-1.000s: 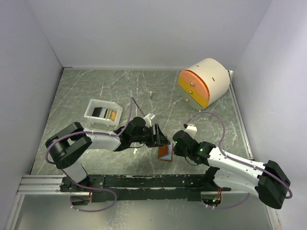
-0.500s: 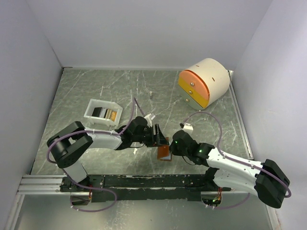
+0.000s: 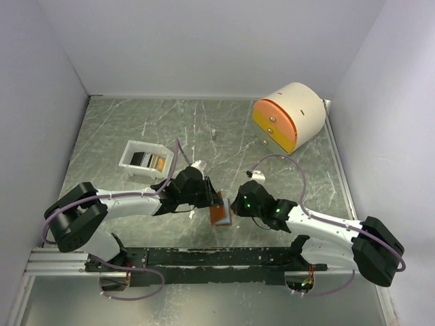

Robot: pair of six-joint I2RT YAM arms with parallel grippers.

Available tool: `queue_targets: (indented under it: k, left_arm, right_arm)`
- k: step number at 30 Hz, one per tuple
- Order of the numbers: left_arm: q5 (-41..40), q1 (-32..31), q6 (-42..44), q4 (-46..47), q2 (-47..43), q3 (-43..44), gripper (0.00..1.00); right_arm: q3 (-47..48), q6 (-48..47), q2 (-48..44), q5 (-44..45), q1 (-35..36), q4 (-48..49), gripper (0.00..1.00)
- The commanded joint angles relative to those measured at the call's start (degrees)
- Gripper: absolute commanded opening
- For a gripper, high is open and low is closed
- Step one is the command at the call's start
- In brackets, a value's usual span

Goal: Put the credit cards into the card holder
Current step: Close the card holder at the center of the board.

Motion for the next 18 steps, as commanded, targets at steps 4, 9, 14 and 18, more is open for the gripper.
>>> queue_targets:
  k: [4,9,14,18]
  left_arm:
    - [-0.93,-0.19,4.13,-5.58,3.71,4.11,0.34]
    - [1.61,-0.19,4.52,-3.86,5.21,5.06,0.45]
    - [-1.69,-0.19,5.64,-9.24,3.79,6.95,0.39]
    - [-2.78,-0.19,6.56,-12.06,4.26,7.31,0.29]
  right_arm:
    - [0.48,1.13,-5.41,3.13,0.22,-4.76,0.11]
    - [-0.91,2.08,-5.63,2.38,0.17,-3.75,0.12]
    - [-0.75,2.10,-4.89,2.24,0.17,-3.49,0.12]
    - [-0.33,1.88,-4.96,2.06,0.20,-3.38,0.12]
